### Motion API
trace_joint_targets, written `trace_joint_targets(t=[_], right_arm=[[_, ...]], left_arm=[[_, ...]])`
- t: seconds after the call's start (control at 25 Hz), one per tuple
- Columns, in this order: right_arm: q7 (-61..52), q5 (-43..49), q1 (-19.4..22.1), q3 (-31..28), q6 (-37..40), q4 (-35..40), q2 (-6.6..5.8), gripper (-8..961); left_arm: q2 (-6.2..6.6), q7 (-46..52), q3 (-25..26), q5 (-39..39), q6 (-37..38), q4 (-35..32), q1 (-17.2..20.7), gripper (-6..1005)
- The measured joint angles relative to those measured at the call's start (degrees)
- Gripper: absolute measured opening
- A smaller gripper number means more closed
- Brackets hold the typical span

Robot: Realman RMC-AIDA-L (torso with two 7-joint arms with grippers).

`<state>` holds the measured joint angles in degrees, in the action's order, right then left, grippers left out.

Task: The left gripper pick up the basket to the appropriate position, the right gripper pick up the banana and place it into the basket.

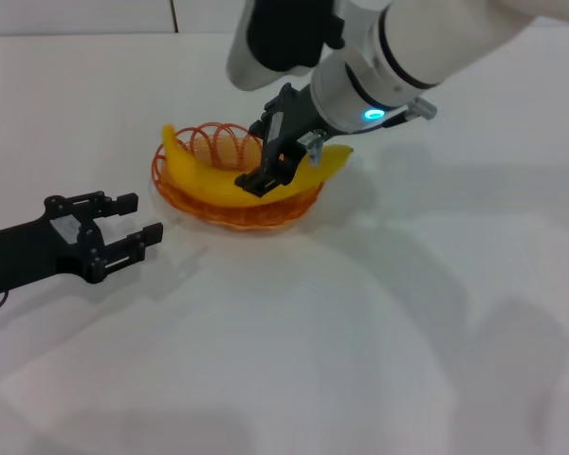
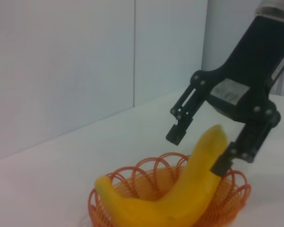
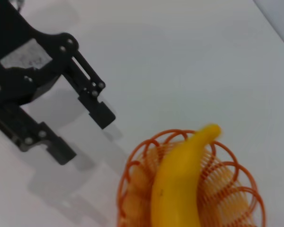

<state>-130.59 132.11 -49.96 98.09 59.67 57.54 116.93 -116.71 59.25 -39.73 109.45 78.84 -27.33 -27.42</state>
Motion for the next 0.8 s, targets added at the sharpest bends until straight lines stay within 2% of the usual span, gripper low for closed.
trace_joint_targets(t=[0.16, 0.24, 0.4, 0.6, 0.8], right_arm=[[5.46, -4.75, 3.22, -2.85, 1.78, 1.83, -0.16, 605], [9.99, -7.29, 5.70, -6.21, 4.11, 2.77, -0.22, 827], [18.37, -11.99, 10.40, -13.20, 7.63, 2.72, -0.23, 822], [25.23, -15.49, 15.64, -18.33, 7.88, 1.75, -0.31, 820], [32.88, -19.22, 18.54, -24.56, 10.42, -3.02, -0.37, 820]], left_arm=[[0.00, -0.07, 0.00, -0.02, 0.00, -0.01, 0.32, 551], [0.00, -0.07, 0.00, -0.03, 0.00, -0.01, 0.35, 551], [-0.05, -0.10, 0.00, -0.03, 0.00, -0.01, 0.35, 551], [-0.08, -0.14, 0.00, -0.03, 0.00, -0.01, 0.35, 551], [-0.09, -0.17, 0.00, -0.03, 0.00, -0.01, 0.35, 551]])
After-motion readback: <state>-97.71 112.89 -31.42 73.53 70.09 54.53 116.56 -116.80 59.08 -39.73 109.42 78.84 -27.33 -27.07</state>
